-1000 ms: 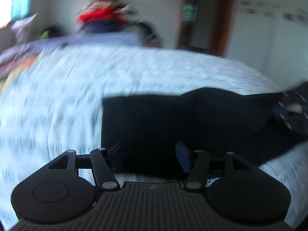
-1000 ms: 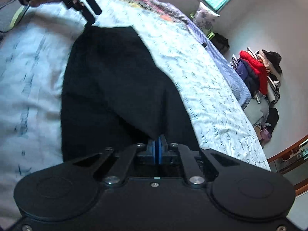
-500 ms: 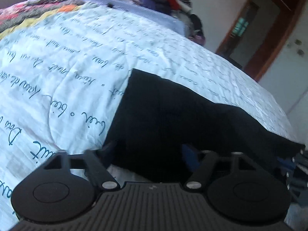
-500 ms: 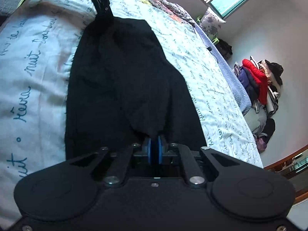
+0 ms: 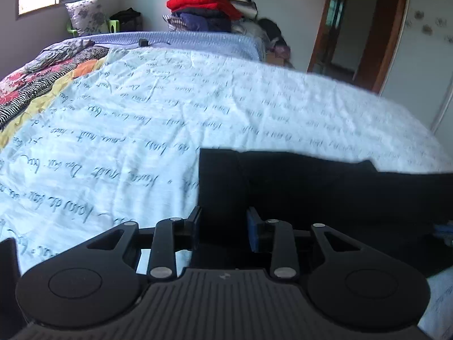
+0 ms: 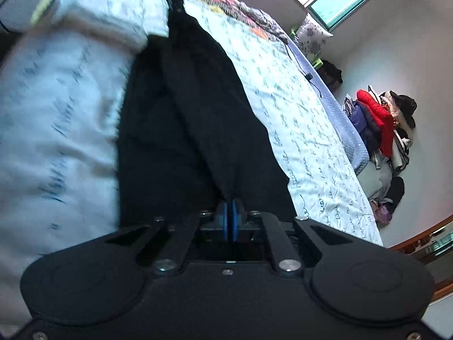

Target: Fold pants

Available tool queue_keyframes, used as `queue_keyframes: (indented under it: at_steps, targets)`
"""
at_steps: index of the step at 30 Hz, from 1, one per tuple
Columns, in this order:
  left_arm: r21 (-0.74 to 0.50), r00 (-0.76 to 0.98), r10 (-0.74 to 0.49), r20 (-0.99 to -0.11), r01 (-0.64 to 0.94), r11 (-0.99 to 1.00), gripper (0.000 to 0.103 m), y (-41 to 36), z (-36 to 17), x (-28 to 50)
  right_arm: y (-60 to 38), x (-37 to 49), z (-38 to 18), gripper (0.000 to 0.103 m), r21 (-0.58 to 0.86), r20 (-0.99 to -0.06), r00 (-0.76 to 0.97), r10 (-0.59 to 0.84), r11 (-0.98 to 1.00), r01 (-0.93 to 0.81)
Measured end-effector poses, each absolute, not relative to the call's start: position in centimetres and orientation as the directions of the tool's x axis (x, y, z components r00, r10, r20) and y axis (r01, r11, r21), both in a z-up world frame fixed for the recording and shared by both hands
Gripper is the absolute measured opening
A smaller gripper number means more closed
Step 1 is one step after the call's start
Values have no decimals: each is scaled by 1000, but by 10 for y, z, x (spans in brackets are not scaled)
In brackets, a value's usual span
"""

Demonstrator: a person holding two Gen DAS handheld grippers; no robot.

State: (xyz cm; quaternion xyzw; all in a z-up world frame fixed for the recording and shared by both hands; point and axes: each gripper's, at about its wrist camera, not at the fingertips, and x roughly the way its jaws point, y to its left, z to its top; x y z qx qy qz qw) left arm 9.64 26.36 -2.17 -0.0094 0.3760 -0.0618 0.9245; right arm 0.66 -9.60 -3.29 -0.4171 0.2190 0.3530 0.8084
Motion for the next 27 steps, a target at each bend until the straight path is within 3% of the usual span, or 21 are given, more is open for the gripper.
queue_keyframes:
  at_steps: [3, 6, 7, 10, 11, 12, 13, 14, 15, 19, 20, 22, 24, 27]
  targets:
    - [-61, 637, -105, -764, 90, 994, 35, 266, -53, 101, -83, -18, -50, 3, -480, -685, 592, 423, 349, -805]
    - [12, 680, -65, -731, 108, 994, 44, 258, -61, 99, -78, -20, -61, 3, -502, -672, 616, 410, 359, -787]
    - [33, 685, -55, -727, 115, 993, 48, 255, -61, 98, -79, -17, -62, 7, -502, -668, 627, 400, 381, -777]
    - [74, 705, -66, -706, 166, 983, 51, 250, -46, 86, -88, -10, -53, 12, -389, -697, 575, 430, 447, -805]
    - [89, 717, -73, -693, 186, 979, 55, 249, -38, 80, -98, -8, -42, 19, -318, -686, 557, 469, 495, -809]
    - [109, 739, -77, -669, 200, 974, 57, 248, -30, 71, -111, -5, -31, 43, -232, -671, 543, 505, 552, -801]
    - [141, 765, -70, -641, 207, 968, 60, 246, -21, 62, -133, 2, -18, 58, -122, -640, 549, 537, 635, -763]
    - [171, 786, -63, -615, 211, 963, 61, 243, -13, 55, -162, 9, -6, 79, -12, -598, 581, 552, 719, -695]
    - [195, 808, -62, -586, 216, 957, 62, 240, -5, 48, -192, 16, 3, 82, 86, -563, 617, 550, 781, -618]
    - [185, 857, -108, -505, 229, 956, 63, 212, 14, 36, -352, 40, 3, 85, 485, -514, 745, 425, 860, -156]
    - [179, 861, -131, -491, 248, 952, 65, 201, 14, 38, -400, 45, -5, 92, 567, -536, 758, 371, 824, -2]
    - [216, 868, -147, -475, 277, 936, 66, 174, 7, 41, -480, 48, -27, 93, 684, -566, 773, 287, 687, 246]
    - [267, 859, -157, -487, 317, 910, 66, 142, -5, 48, -538, 44, -50, 93, 757, -559, 798, 226, 533, 379]
    - [296, 838, -204, -507, 391, 871, 66, 104, -27, 55, -576, 42, -68, 93, 808, -528, 826, 198, 416, 417]
